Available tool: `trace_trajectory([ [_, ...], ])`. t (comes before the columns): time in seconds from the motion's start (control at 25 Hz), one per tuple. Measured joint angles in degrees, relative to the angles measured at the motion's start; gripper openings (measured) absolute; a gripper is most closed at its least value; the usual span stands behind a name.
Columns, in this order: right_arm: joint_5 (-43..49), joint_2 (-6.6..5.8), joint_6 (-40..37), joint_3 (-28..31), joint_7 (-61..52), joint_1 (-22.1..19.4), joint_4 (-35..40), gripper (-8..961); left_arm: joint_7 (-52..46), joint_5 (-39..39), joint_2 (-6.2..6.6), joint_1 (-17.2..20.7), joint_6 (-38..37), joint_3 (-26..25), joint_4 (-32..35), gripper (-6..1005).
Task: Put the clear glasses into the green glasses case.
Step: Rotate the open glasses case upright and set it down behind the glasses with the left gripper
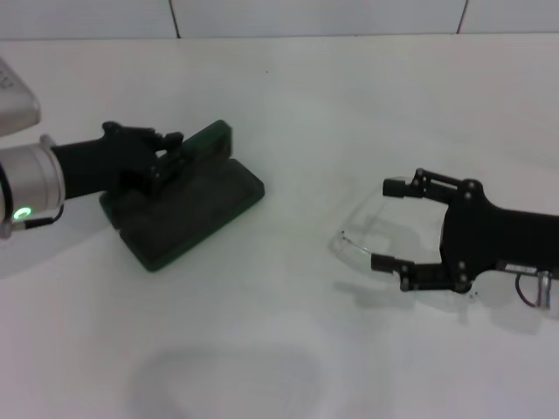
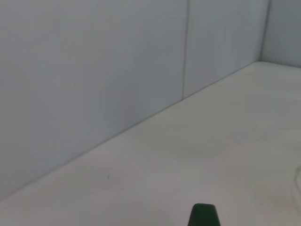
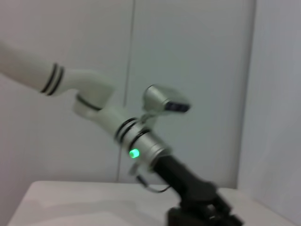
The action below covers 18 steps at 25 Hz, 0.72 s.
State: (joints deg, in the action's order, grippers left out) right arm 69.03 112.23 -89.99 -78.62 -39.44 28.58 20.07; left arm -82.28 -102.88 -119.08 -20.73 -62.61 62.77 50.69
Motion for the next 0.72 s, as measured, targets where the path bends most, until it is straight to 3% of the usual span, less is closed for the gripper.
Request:
trace_trajectory([
  [0.28, 1.03, 0.85, -0.43, -0.04, 1.54, -1.75, -0.03, 847, -0.79, -2.82, 0.59, -7.34, -2.81, 4.08, 0.09, 220],
  [0.52, 1.27, 1.64, -0.5, -0.04, 3.05, -3.49, -0.06, 847, -1.86, -7.15, -0.27, -13.56, -3.92, 9.55, -0.37, 211],
  [0.72, 1.82, 2.4, -0.55, -0.04, 5.11, -4.62, -0.07, 847, -2.32, -7.51, -0.36, -16.21, -3.9, 13.13, -0.81, 232],
])
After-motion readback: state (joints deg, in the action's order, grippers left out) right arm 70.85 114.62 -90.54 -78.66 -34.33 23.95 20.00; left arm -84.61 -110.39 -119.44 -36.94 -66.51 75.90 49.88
